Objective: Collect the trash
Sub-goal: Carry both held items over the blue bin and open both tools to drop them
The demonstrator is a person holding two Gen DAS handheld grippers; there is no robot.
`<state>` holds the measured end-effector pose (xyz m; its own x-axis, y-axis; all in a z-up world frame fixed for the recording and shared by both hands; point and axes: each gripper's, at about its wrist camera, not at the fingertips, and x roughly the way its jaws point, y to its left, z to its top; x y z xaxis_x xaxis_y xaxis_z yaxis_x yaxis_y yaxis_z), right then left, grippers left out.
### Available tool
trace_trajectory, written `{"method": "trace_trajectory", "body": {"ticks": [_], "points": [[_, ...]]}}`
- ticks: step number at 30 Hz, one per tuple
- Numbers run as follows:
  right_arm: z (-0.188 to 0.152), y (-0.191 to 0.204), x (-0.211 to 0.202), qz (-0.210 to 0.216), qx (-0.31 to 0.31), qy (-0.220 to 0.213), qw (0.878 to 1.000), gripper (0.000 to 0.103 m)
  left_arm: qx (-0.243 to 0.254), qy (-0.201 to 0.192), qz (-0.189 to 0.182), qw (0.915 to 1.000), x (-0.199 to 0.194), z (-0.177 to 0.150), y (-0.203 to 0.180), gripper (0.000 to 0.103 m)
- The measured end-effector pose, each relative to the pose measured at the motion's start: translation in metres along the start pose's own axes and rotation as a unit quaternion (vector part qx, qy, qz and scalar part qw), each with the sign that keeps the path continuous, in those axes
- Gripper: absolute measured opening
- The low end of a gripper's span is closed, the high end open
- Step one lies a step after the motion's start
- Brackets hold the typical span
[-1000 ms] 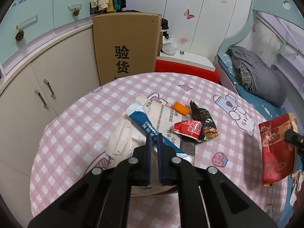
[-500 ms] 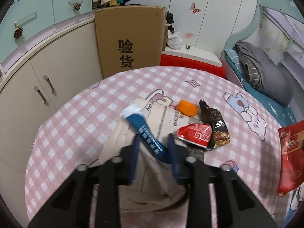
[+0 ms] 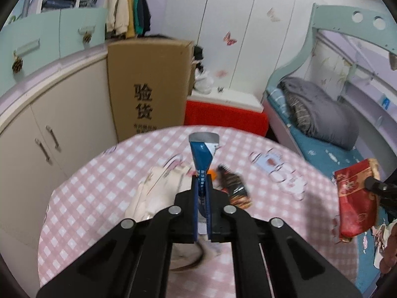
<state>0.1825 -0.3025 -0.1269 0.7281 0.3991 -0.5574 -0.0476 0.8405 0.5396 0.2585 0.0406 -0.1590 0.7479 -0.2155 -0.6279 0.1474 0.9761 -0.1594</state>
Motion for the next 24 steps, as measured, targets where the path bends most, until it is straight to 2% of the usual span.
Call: {"method": "trace_trajectory", "body": {"ticks": [7,13,19,24], "points": [[0.011,-0.009,-0.031,-0.006,0.0,-0.033,0.999,0.029,0.011,-0.03,-0.046,0.9984,-0.024,0.013,-0.035,0.005],[0.014,-0.036,-0.07,-0.023,0.011,-0.066,0.997,0.029,0.041,-0.043,-0.103,0.9929,-0.043,0.018,-0.091,0.005],[0.014,-0.078,-0.117,-0.053,0.037,-0.103,0.993,0.029,0.084,-0.036,-0.167,0.9817,-0.049,0.014,-0.172,0.005],[0.009,-0.123,-0.156,-0.085,0.067,-0.129,0.986,0.029,0.132,-0.014,-0.215,0.9676,-0.042,0.002,-0.249,0.005]]}}
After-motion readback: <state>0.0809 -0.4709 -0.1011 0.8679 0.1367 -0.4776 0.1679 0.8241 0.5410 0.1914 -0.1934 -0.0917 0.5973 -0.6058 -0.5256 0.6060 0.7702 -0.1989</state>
